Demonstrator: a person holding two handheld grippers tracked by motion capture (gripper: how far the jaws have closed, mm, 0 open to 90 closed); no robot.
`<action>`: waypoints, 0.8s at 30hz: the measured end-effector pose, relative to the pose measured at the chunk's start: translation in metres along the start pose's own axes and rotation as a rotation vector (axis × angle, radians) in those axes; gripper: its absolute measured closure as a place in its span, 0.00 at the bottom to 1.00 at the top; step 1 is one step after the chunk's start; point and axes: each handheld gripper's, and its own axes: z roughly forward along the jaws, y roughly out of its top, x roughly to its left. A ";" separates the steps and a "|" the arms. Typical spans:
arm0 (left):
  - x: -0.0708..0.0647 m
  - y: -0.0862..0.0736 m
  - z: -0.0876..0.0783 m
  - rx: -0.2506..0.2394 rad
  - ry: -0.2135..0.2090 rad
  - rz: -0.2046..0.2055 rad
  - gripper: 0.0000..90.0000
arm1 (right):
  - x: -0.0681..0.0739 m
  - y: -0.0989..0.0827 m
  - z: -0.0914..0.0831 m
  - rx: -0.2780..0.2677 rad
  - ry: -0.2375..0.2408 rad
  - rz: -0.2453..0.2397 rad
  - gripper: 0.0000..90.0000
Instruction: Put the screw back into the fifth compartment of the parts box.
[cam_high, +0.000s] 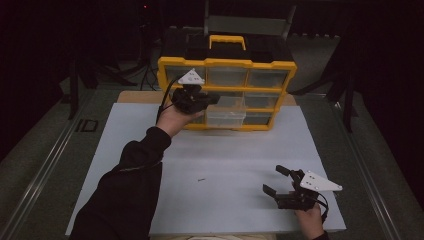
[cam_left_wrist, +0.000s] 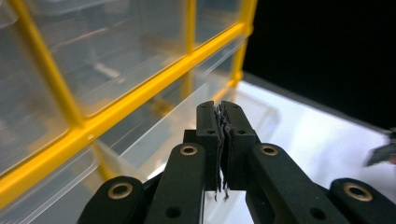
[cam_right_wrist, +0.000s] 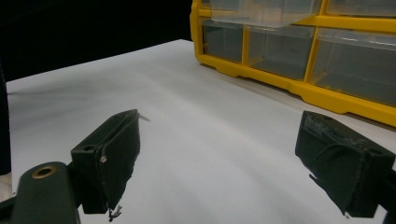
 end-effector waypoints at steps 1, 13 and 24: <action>0.001 -0.002 0.004 0.013 0.010 -0.021 0.98 | 0.000 0.000 0.000 0.000 0.000 -0.001 0.16; -0.002 -0.007 0.022 0.064 0.052 -0.052 0.95 | 0.000 0.000 0.000 -0.001 0.000 0.000 0.15; -0.008 -0.003 0.010 0.053 0.036 -0.027 0.80 | 0.000 0.000 0.000 0.001 -0.001 0.000 0.15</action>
